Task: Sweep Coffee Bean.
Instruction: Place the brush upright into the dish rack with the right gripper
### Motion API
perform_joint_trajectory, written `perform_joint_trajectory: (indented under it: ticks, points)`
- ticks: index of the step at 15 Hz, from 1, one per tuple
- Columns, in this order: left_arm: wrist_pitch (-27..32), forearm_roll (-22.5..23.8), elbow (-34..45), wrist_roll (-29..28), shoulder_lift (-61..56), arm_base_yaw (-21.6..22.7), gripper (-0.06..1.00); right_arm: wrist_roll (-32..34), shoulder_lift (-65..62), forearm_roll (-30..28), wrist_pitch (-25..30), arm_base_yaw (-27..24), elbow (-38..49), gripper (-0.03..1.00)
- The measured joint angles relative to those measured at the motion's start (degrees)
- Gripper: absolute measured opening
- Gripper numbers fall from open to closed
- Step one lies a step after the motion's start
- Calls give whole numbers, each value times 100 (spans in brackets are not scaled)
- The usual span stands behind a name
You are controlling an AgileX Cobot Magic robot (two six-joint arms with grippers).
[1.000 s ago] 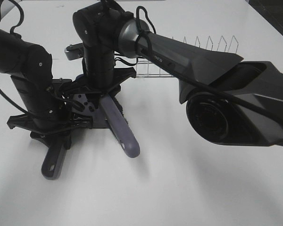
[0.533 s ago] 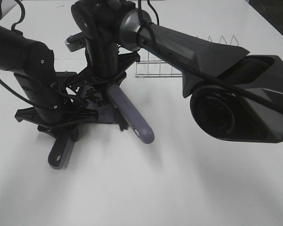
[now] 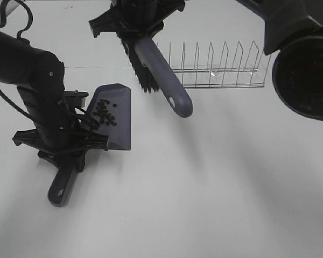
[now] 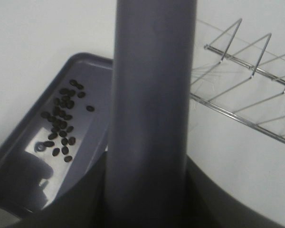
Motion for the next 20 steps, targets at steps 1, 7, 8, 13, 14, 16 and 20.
perform_joint_trajectory:
  ticks: [1,7,8,13,14,16,20]
  points:
    - [0,0,0,0,0,0,35,0,-103,-143,23,-11,189,30]
    - [80,-34,0,0,0,0,35,-126,-670,-252,6,-424,1381,30]
    - [80,-34,0,0,0,0,35,-143,-693,-252,6,-458,1536,30]
    - [132,-46,0,0,0,0,35,-286,-934,-183,11,-613,1662,30]
    - [178,-46,0,0,0,0,35,-286,-1060,-183,6,-688,1696,30]
    - [229,-46,0,11,0,-11,35,-292,-1369,-189,6,-894,1965,30]
    - [246,-46,0,23,0,-11,35,-292,-1891,-166,0,-1381,2888,30]
